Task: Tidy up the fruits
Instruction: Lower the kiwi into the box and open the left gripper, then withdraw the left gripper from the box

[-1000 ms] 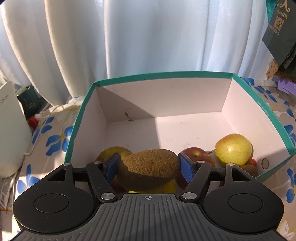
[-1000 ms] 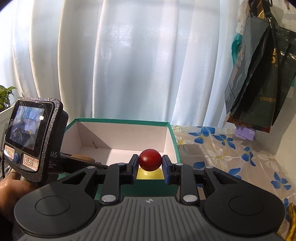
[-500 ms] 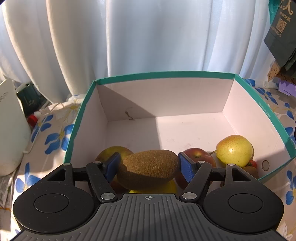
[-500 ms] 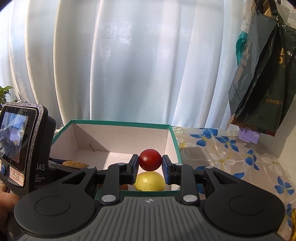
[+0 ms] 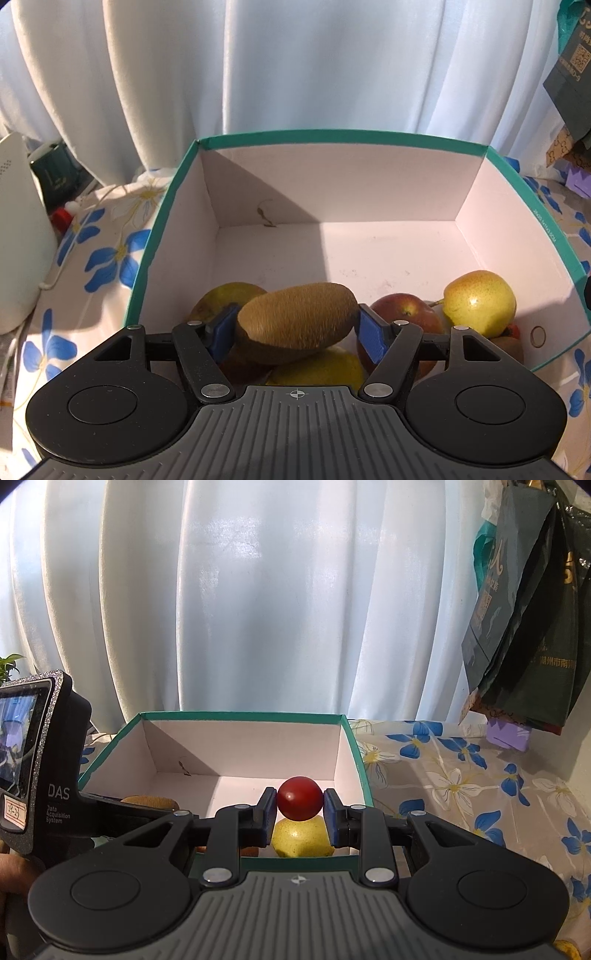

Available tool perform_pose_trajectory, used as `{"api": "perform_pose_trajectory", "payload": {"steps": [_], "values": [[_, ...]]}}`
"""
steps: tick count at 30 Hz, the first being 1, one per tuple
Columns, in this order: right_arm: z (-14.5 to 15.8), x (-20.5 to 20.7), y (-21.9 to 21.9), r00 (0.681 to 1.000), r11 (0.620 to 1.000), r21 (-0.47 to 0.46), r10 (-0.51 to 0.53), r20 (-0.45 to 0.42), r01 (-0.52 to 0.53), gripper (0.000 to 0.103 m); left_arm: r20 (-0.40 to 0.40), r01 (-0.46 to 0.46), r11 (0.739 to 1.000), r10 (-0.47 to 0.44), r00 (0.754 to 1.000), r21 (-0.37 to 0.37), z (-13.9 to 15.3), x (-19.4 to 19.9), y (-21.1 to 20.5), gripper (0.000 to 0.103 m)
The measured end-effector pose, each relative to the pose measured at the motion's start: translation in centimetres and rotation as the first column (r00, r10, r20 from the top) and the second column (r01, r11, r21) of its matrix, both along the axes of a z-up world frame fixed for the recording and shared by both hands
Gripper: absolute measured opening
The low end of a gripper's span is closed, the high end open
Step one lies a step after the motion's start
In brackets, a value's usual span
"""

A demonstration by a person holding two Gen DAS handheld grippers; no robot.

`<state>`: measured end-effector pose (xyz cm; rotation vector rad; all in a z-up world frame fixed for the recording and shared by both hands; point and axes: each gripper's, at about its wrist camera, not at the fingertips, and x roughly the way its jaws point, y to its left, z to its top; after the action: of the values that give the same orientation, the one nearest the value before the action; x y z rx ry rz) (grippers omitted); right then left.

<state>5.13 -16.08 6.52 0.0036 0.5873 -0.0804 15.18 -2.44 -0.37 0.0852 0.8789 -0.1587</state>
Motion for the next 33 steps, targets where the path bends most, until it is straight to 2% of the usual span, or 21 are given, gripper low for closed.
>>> {"api": "perform_pose_trajectory", "payload": {"steps": [5, 10, 13, 17, 20, 25, 33], "values": [[-0.4, 0.3, -0.2, 1.0, 1.0, 0.009, 0.002, -0.011, -0.002, 0.026, 0.003, -0.001, 1.0, 0.001, 1.0, 0.008, -0.2, 0.0, -0.2, 0.073], [-0.7, 0.5, -0.4, 1.0, 1.0, 0.016, 0.003, -0.018, -0.002, 0.026, -0.007, -0.003, 1.0, 0.003, 1.0, -0.015, 0.1, 0.1, 0.1, 0.075], [-0.9, 0.6, -0.5, 1.0, 1.0, 0.019, 0.0, -0.023, 0.0, 0.026, -0.016, 0.006, 0.999, -0.007, 1.0, -0.053, 0.6, -0.2, 0.3, 0.08], [-1.1, 0.8, -0.7, 1.0, 1.0, 0.02, 0.001, -0.028, -0.001, 0.027, 0.028, 0.014, 0.996, -0.011, 1.0, -0.086, 2.0, -1.3, 0.6, 0.094], [-1.3, 1.0, -0.9, 0.999, 1.0, 0.024, 0.002, -0.037, -0.001, 0.027, 0.082, 0.016, 0.995, -0.008, 0.997, -0.095, 3.6, -2.6, 1.3, 0.094], [-2.1, 1.4, -1.0, 0.998, 1.0, 0.024, 0.013, -0.059, -0.012, 0.027, 0.164, -0.038, 0.996, 0.051, 0.985, -0.079, 5.8, -5.2, 3.7, 0.096], [-3.5, 1.7, -1.2, 0.997, 1.0, 0.026, 0.01, -0.08, -0.008, 0.027, 0.185, -0.111, 0.989, 0.128, 0.974, -0.099, 6.6, -8.7, 7.1, 0.096]]}}
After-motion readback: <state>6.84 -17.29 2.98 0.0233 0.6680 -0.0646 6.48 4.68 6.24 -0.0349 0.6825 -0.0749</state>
